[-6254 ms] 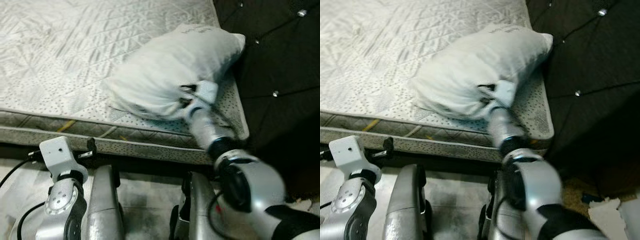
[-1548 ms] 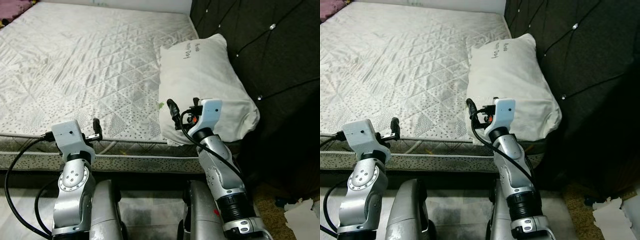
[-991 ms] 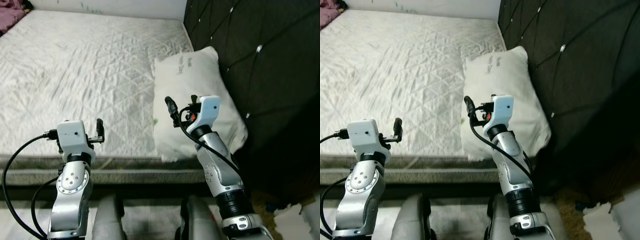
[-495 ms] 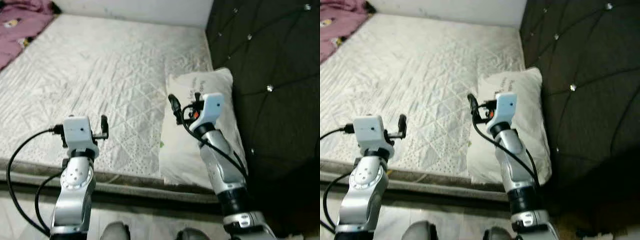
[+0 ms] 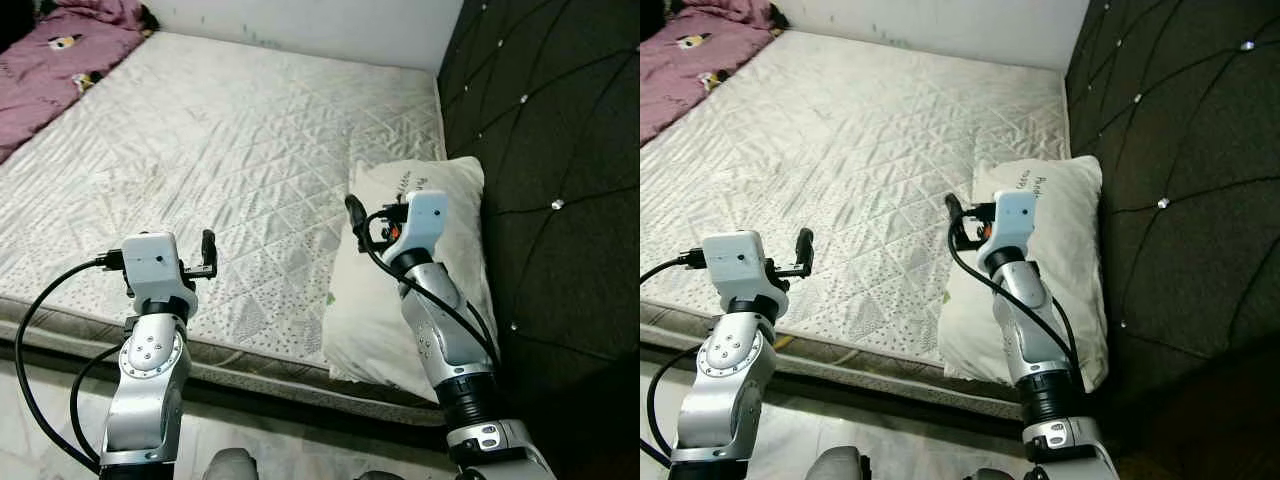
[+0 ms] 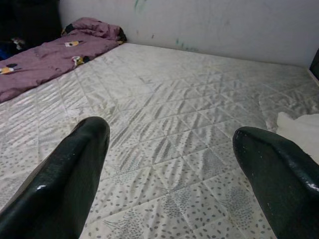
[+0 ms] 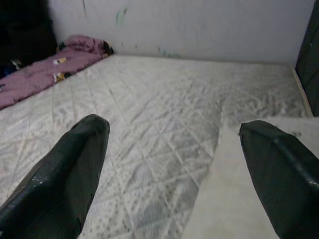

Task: Clean up the room

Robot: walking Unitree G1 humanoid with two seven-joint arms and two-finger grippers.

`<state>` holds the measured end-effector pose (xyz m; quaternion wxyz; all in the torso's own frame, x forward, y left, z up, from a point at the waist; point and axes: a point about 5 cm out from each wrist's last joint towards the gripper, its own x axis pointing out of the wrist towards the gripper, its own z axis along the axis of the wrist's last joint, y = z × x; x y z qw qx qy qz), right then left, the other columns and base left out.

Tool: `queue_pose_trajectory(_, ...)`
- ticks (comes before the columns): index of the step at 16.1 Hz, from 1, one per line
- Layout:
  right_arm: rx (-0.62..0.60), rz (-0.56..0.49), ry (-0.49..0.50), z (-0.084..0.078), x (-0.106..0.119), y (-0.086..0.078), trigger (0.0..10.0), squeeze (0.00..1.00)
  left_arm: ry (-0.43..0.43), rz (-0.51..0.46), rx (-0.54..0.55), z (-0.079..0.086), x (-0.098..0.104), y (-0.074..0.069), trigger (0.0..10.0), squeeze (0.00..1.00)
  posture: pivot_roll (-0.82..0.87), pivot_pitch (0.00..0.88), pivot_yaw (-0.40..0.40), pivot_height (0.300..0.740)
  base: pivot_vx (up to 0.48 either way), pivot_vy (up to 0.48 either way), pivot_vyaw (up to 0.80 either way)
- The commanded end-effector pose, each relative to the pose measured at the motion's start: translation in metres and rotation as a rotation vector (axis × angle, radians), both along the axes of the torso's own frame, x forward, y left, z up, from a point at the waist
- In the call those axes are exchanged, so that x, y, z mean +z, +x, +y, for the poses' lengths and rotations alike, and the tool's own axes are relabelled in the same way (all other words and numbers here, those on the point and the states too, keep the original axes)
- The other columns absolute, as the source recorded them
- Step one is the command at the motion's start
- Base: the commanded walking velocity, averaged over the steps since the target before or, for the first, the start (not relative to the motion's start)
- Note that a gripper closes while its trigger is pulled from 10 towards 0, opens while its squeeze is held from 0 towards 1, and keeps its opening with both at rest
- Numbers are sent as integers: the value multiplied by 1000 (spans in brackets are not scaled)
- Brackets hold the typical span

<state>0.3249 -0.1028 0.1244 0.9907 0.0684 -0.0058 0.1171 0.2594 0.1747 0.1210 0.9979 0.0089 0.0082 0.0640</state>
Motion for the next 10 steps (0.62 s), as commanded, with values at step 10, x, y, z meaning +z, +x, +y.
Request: queue_pose_trajectory(10,-14,68,-52,-10,-8,5,10000,0,-133,-17,18,-1,-2,4,10000,0,-22,0,-71,740,0,381,-324)
